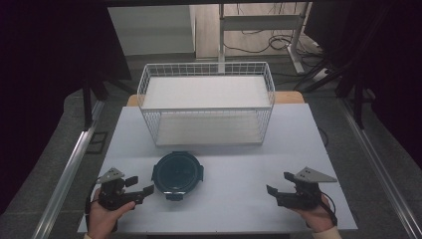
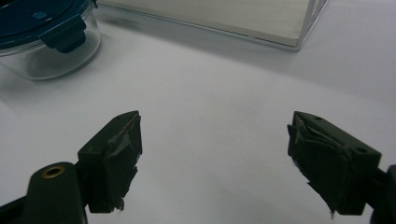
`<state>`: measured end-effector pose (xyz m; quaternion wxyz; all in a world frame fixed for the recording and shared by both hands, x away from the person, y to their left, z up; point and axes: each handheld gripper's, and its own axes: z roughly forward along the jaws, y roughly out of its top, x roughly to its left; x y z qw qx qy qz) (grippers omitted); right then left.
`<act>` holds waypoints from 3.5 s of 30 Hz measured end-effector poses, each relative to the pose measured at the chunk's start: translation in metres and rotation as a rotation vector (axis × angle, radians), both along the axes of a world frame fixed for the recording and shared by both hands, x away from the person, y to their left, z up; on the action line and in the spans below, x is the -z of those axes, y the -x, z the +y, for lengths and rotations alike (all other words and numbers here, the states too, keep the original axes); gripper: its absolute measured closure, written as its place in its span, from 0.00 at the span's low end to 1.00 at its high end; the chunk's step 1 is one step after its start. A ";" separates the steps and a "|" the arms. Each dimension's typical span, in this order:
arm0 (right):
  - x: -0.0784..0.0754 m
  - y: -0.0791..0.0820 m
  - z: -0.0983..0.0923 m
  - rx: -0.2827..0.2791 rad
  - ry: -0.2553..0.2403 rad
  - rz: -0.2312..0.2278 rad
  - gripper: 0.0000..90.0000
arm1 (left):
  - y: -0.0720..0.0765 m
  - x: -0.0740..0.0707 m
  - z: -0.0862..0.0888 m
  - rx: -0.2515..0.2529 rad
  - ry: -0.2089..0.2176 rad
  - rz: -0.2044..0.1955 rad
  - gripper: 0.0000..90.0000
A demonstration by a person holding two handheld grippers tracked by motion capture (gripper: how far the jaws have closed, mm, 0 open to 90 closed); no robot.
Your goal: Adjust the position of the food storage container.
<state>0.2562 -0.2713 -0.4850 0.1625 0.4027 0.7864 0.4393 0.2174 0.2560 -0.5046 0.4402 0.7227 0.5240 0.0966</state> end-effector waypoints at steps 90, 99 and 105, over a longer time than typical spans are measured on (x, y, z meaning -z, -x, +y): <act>0.001 -0.002 0.000 0.036 -0.010 0.015 0.27 | -0.057 -0.002 -0.006 0.013 -0.084 0.199 1.00; 0.001 -0.002 0.001 0.033 -0.012 0.015 0.27 | -0.056 -0.003 -0.007 0.007 -0.082 0.196 1.00; 0.001 -0.003 0.001 0.034 -0.006 0.014 0.27 | -0.057 -0.003 -0.010 0.010 -0.080 0.195 1.00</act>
